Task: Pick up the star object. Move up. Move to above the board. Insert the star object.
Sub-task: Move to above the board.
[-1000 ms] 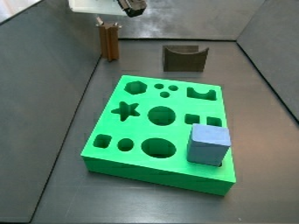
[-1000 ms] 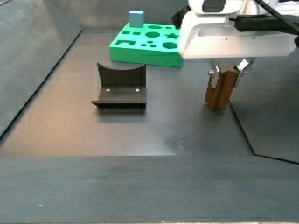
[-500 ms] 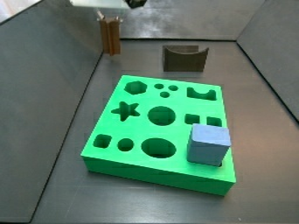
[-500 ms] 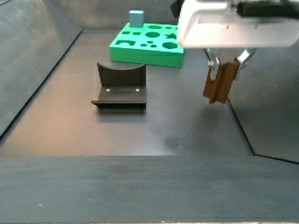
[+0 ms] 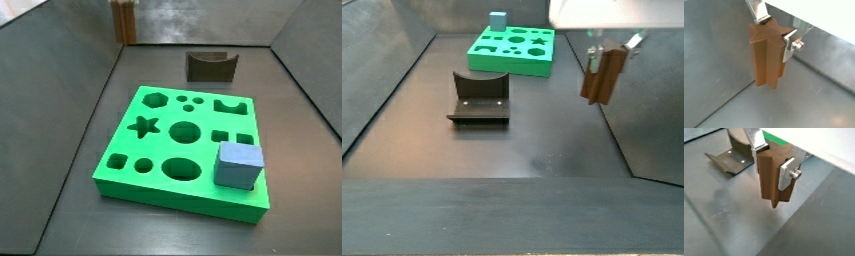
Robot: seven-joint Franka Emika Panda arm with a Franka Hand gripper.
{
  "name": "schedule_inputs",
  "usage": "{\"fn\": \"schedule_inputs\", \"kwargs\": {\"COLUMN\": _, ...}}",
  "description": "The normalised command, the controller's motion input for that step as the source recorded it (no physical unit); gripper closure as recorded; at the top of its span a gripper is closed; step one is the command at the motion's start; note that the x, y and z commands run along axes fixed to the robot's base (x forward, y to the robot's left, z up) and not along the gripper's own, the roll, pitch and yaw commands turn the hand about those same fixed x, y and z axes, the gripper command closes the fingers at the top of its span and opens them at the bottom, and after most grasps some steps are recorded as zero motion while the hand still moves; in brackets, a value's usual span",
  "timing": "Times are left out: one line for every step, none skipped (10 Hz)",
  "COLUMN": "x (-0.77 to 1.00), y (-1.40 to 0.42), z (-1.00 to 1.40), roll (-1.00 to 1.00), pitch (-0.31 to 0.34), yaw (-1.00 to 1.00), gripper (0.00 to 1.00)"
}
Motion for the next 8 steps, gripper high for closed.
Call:
{"fn": "schedule_inputs", "kwargs": {"x": -0.08, "y": 0.39, "z": 1.00, "roll": 0.18, "pitch": 0.077, "yaw": -0.07, "gripper": 1.00}}
{"fn": "schedule_inputs", "kwargs": {"x": -0.05, "y": 0.25, "z": 0.96, "roll": 0.11, "pitch": 0.076, "yaw": -0.04, "gripper": 1.00}}
{"fn": "schedule_inputs", "kwargs": {"x": -0.04, "y": 0.18, "z": 0.81, "roll": 0.09, "pitch": 0.072, "yaw": -0.02, "gripper": 1.00}}
{"fn": "schedule_inputs", "kwargs": {"x": -0.02, "y": 0.10, "z": 0.61, "roll": 0.06, "pitch": 0.069, "yaw": -0.02, "gripper": 1.00}}
{"fn": "schedule_inputs", "kwargs": {"x": -0.02, "y": 0.08, "z": 0.51, "roll": 0.06, "pitch": 0.065, "yaw": -0.01, "gripper": 1.00}}
{"fn": "schedule_inputs", "kwargs": {"x": -0.02, "y": 0.05, "z": 0.30, "roll": 0.05, "pitch": 0.061, "yaw": -0.01, "gripper": 1.00}}
{"fn": "schedule_inputs", "kwargs": {"x": 0.32, "y": -1.00, "z": 0.31, "roll": -0.20, "pitch": 0.113, "yaw": -0.02, "gripper": 1.00}}
{"fn": "schedule_inputs", "kwargs": {"x": 0.32, "y": -1.00, "z": 0.28, "roll": -0.20, "pitch": 0.111, "yaw": -0.01, "gripper": 1.00}}
